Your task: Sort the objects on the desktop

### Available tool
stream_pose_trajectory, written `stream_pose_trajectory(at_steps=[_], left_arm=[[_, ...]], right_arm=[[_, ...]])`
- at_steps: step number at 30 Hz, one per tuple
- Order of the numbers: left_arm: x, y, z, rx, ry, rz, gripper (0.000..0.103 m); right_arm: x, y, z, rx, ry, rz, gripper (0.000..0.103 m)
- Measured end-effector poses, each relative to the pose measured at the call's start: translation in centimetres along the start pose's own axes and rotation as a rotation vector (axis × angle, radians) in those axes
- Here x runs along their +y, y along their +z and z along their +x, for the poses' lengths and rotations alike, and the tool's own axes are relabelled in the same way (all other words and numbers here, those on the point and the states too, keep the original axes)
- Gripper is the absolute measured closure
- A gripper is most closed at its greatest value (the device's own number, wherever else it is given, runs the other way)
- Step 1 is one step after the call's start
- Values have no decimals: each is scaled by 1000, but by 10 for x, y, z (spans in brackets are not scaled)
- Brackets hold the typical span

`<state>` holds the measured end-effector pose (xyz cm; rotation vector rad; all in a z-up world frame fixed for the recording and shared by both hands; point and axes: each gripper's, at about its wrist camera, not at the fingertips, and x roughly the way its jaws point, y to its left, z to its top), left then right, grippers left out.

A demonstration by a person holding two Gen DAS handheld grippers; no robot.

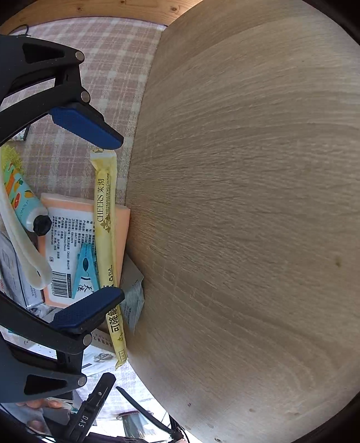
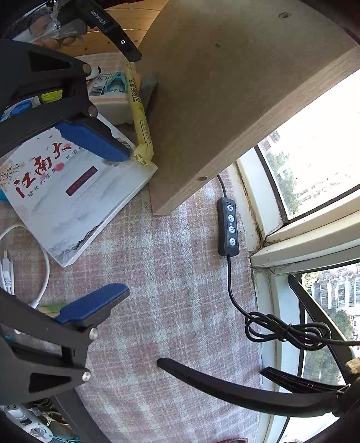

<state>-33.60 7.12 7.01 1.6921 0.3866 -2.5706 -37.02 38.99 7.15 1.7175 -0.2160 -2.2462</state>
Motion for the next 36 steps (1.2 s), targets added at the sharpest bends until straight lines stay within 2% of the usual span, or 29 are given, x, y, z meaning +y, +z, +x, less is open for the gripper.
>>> stream_pose_trajectory(at_steps=[7, 9, 11, 13, 15, 17, 20, 25, 33, 36], left_arm=[[-10, -5, 23, 38, -4, 22, 4], [-17, -3, 30, 48, -17, 2, 4], [-26, -3, 44, 93, -46, 0, 4], [-30, -9, 54, 141, -121, -12, 4], [-34, -16, 56, 141, -146, -40, 4], [-39, -24, 54, 137, -148, -26, 4], [-39, -69, 31, 134, -165, -12, 6], [-46, -123, 6, 154, -210, 38, 14], [-88, -214, -40, 183, -240, 156, 20], [-104, -255, -50, 231, -269, 197, 21]], right_arm=[[11, 5, 16, 19, 4, -13, 14], [15, 5, 20, 26, 6, -21, 14], [20, 5, 23, 32, 12, -23, 14], [26, 5, 26, 42, 33, -28, 14], [33, 1, 30, 71, 61, -45, 14], [40, -6, 30, 95, 87, -75, 14], [39, -19, 23, 104, 90, -105, 14], [23, -51, 9, 145, 126, -98, 14], [1, -131, -28, 129, 96, -143, 14], [-3, -165, -38, 142, 78, -186, 14]])
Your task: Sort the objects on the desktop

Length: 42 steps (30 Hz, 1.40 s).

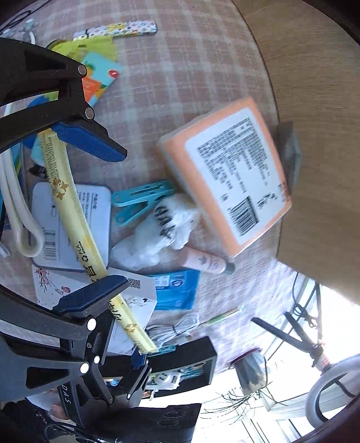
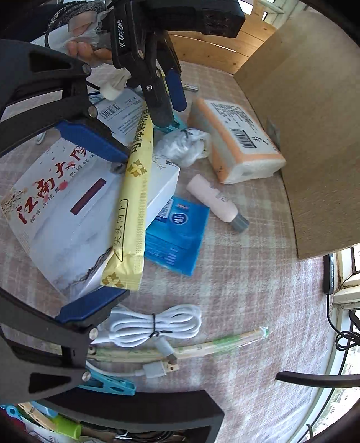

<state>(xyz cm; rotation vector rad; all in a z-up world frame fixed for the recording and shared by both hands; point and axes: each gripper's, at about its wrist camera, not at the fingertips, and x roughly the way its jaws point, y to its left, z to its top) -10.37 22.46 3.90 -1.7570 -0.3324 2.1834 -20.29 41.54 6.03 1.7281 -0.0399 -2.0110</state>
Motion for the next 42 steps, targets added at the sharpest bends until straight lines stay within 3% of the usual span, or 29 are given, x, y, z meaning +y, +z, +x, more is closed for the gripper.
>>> stream_pose_trajectory(at_steps=[4, 9, 13, 17, 18, 19, 22, 23, 27, 31, 36, 42], left_arm=[[-13, -17, -8, 8, 24, 29, 22], [18, -43, -18, 66, 16, 65, 22], [19, -51, -36, 23, 81, 87, 21], [39, -48, -74, -55, 67, -7, 20], [45, -47, -82, -73, 70, -32, 20], [47, -43, -88, -89, 81, -51, 20], [51, -31, -102, -138, 93, -87, 20], [49, -25, -104, -152, 84, -101, 20], [47, 0, -101, -204, 125, -137, 20], [53, 23, -86, -221, 128, -196, 20], [67, 51, -65, -242, 167, -280, 20], [82, 86, -35, -209, 151, -320, 20]], right_arm=[[-1, -40, -6, 27, 22, 2, 14], [-6, -77, -15, 76, 21, -17, 14], [-14, -92, -34, 111, -17, -51, 14], [-26, -80, -77, 19, -9, -22, 14], [-37, -86, -85, -7, -8, -20, 14], [-21, -104, -84, -37, -15, -21, 14], [8, -68, -62, -108, -32, -23, 14], [28, -69, -82, -125, -35, -23, 14], [39, -38, -97, -208, -58, -45, 14], [52, 14, -91, -232, -38, -62, 14], [69, 74, -59, -219, -51, -89, 14], [79, 119, -5, -138, -51, -84, 20]])
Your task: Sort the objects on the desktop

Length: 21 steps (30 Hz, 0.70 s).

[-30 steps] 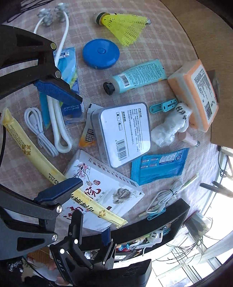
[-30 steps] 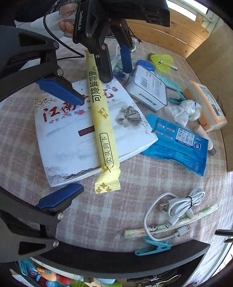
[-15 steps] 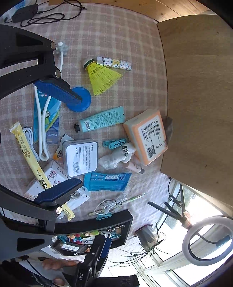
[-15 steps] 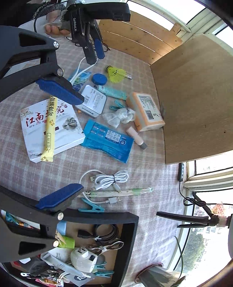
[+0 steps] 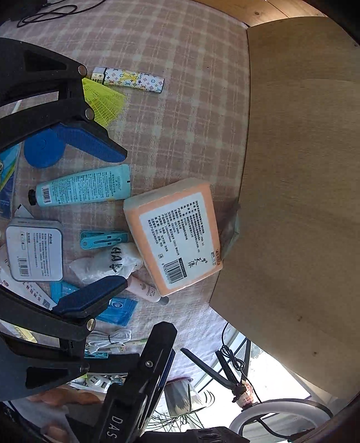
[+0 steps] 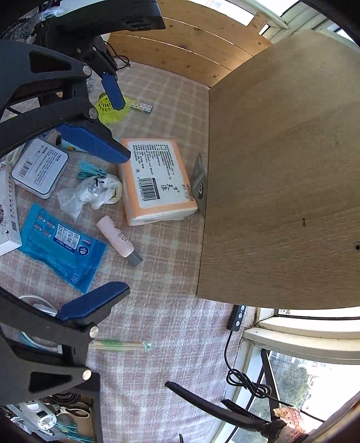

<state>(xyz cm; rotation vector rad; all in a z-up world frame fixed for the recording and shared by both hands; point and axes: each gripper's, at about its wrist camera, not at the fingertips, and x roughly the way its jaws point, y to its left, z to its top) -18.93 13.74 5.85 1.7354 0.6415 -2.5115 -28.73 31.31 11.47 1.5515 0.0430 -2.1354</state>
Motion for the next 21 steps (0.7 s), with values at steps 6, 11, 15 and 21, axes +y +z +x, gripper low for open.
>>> stream_pose_trajectory(at_steps=[6, 11, 15, 21], left_arm=[[2, 18, 29, 33, -24, -39, 20], [5, 22, 52, 79, -64, -70, 20], [6, 19, 67, 98, -79, -90, 9], [-9, 18, 69, 45, -21, -13, 14]], right_arm=[[-7, 20, 42, 77, 47, 73, 40], [-9, 23, 60, 111, 93, 111, 40], [-5, 23, 68, 135, 95, 116, 40], [1, 21, 73, 140, 104, 110, 40]])
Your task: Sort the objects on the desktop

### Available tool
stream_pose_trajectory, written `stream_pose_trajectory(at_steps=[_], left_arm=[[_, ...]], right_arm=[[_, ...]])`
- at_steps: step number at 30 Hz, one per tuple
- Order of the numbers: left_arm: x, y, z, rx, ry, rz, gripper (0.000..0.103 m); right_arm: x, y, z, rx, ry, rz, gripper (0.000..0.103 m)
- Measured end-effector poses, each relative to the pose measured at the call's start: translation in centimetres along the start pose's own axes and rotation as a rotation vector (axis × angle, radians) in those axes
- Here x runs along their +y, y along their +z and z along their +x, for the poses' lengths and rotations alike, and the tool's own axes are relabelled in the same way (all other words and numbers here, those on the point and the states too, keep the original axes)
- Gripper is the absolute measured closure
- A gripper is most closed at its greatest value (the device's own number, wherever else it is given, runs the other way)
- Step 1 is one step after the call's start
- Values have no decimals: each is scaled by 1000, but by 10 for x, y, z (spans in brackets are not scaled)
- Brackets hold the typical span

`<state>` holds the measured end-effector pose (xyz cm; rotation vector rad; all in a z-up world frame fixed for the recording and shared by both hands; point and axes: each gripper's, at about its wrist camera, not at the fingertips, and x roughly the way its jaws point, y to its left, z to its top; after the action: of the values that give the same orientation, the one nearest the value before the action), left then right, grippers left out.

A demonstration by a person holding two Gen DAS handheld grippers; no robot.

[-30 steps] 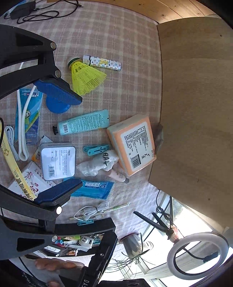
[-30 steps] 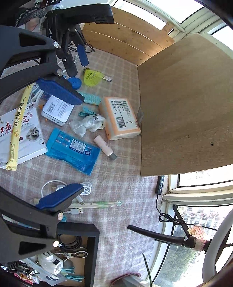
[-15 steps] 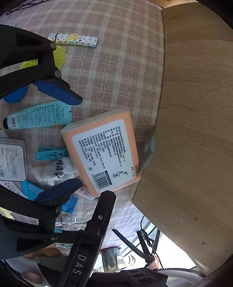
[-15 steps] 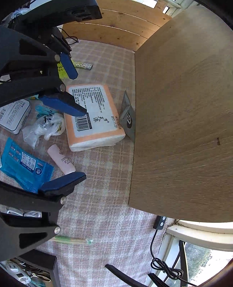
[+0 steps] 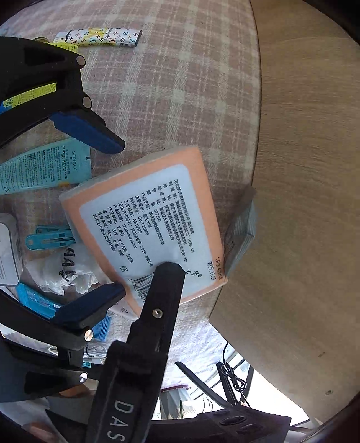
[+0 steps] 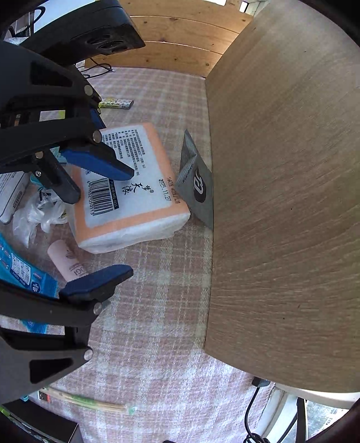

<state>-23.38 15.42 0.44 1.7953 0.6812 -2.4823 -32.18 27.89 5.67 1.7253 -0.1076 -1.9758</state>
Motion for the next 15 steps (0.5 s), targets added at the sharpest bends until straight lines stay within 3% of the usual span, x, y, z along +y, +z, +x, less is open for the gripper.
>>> stream_pose_trajectory(at_steps=[2, 6, 10, 15], left_arm=[[-7, 0, -2, -8, -5, 22, 22], [-7, 8, -7, -29, -3, 28, 28], [-3, 5, -21, -58, -35, -11, 28], [-19, 1, -50, -97, -42, 25, 28]], right_arm=[[4, -2, 2, 11, 28, -6, 46], [10, -6, -1, -3, 9, -11, 48], [13, -15, -12, -8, 44, -2, 49], [22, -34, -42, -46, 77, -6, 49]])
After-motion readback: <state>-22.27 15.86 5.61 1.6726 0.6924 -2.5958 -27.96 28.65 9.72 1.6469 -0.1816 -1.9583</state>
